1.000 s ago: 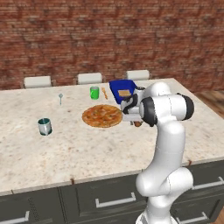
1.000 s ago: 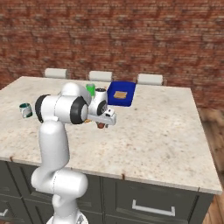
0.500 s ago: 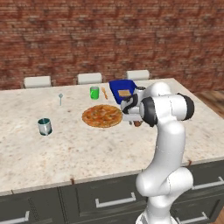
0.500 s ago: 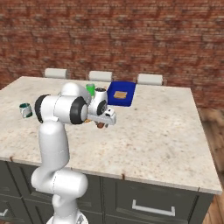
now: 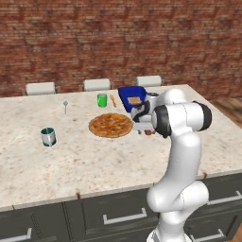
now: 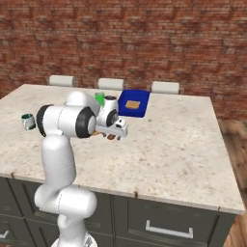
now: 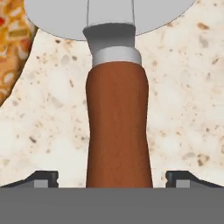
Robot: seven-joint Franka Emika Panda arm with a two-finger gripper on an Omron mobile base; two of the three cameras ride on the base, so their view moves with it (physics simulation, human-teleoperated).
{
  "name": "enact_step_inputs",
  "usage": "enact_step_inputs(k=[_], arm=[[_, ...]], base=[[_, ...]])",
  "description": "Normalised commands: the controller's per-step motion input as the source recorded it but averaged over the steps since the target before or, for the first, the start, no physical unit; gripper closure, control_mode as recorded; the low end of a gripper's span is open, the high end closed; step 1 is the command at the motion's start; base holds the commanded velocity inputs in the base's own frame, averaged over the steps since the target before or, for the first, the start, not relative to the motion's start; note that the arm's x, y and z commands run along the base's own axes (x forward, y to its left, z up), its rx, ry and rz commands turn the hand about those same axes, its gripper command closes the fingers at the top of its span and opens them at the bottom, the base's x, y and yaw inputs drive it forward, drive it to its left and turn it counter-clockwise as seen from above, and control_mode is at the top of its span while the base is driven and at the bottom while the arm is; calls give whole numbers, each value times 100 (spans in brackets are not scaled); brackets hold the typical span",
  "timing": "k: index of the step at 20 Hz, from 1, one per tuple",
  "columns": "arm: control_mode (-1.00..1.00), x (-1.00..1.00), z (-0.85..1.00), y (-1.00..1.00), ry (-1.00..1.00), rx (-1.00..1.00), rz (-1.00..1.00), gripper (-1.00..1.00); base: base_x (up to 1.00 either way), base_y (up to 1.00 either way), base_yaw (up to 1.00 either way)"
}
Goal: Take the pizza cutter from the drawer on the right and place it on the dining counter for cutting.
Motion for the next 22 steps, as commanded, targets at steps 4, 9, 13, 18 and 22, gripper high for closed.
enact_step_inputs(k=[4,9,13,18,22], arm=[[-100,-52,49,0,0,0,3,-100],[-100,-75,48,0,-1,0,0,-100],[-100,-98,51,0,-3,0,0,-100],[-100,-100,62,2,-1,0,0,-100],[-100,-100,65,0,0,0,0,-100]], base=[[0,0,0],[0,0,0],[0,0,0],[0,0,0],[0,0,0]])
